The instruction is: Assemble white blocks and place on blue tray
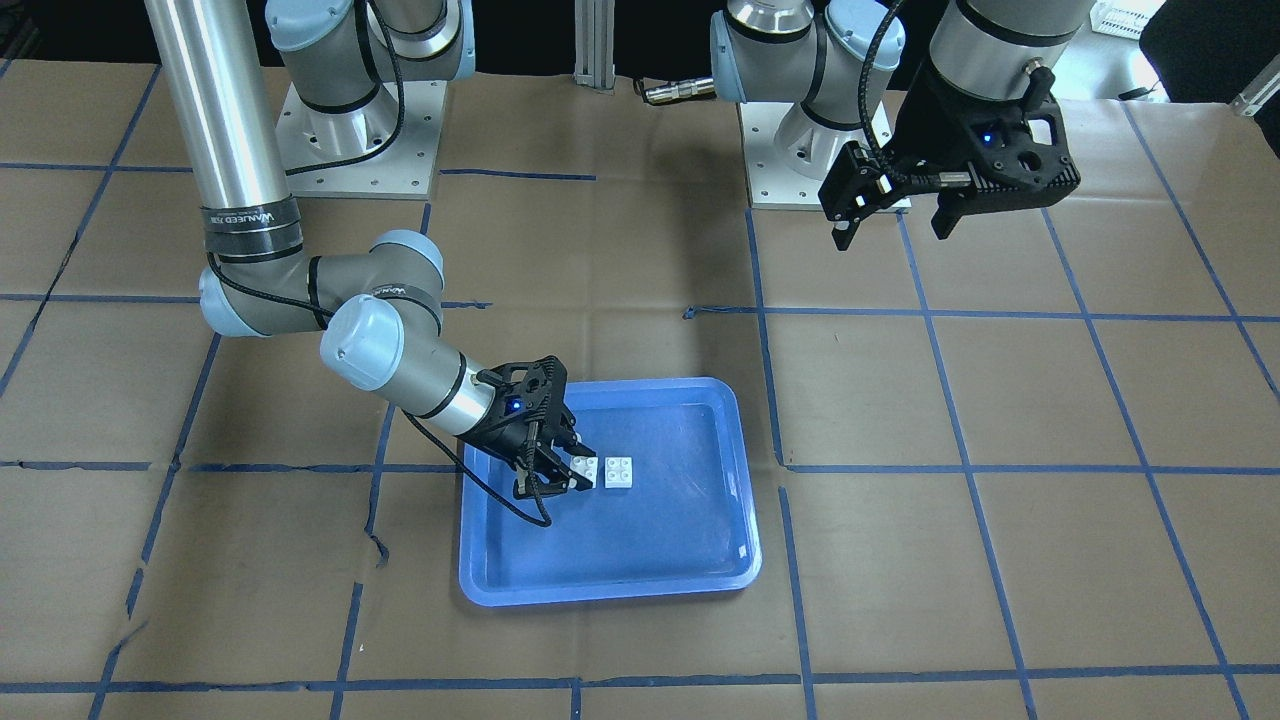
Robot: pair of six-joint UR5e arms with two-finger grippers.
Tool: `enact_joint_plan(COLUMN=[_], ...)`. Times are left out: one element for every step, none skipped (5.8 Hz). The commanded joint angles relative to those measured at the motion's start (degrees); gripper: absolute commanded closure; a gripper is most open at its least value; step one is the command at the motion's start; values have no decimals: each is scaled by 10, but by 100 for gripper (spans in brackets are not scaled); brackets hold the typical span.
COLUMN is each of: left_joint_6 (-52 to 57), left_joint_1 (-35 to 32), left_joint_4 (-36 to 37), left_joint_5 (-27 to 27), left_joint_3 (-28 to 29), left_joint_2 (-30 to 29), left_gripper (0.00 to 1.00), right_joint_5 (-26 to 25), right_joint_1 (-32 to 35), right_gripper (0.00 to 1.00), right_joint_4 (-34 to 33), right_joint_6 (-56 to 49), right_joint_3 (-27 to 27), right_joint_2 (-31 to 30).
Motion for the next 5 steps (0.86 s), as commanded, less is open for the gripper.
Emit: enact_joint_plan(left_joint_6=[-34, -37, -38, -36, -35], left_joint_1=[-21, -21, -21, -21, -21], left_joint_4=[11, 11, 12, 14, 14], left_joint_5=[2, 0, 0, 0, 0], left_joint_3=[-7, -3, -4, -7, -7], left_joint_2=[3, 0, 0, 2, 2], left_gripper=[1, 1, 1, 1, 1], right_joint_5=[0, 1, 1, 1, 2], right_joint_1=[3, 11, 12, 12, 12], right_gripper=[74, 74, 74, 74, 74], right_joint_4=[-1, -5, -5, -5, -5], right_joint_6=[0, 0, 0, 1, 1], right_joint_3=[1, 0, -1, -1, -1], right_joint_2=[3, 7, 9, 9, 9])
